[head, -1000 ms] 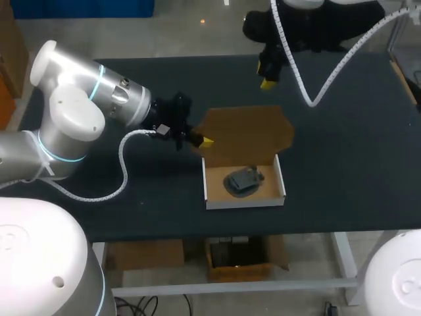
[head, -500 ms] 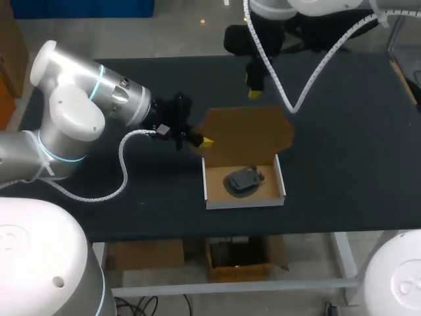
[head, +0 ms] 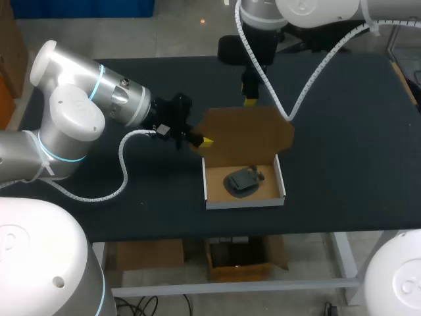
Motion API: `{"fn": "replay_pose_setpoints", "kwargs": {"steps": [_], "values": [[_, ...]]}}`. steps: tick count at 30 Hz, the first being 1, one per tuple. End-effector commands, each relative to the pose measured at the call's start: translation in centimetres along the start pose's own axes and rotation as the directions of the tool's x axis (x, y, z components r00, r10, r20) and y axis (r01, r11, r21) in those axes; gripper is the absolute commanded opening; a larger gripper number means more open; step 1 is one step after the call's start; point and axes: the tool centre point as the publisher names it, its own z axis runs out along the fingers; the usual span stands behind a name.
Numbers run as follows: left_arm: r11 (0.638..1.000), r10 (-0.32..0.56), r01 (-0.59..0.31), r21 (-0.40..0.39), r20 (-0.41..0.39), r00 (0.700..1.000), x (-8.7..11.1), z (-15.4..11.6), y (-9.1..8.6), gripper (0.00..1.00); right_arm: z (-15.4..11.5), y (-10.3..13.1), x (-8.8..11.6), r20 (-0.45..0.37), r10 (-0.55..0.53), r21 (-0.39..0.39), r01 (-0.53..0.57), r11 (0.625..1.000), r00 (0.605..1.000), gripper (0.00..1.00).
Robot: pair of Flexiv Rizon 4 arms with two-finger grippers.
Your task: Assemble the packaging by folding the flat box into shape, placing the metal phone stand inside, and closing the box properly
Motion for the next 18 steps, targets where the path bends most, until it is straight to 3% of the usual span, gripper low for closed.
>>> {"fn": "replay_pose_setpoints", "kwargs": {"steps": [1, 18], "values": [[1.0, 0.0, 0.0, -0.001, 0.001, 1.0, 0.1, 0.1, 0.1, 0.0, 0.2, 0.3, 0.6, 0.004, -0.003, 0.008, 0.003, 1.0, 1.0, 0.42], [1.0, 0.0, 0.0, -0.001, 0.001, 1.0, 0.1, 0.1, 0.1, 0.0, 1.0, 1.0, 2.5, -0.001, -0.006, 0.029, 0.006, 1.0, 1.0, 0.43]]}}
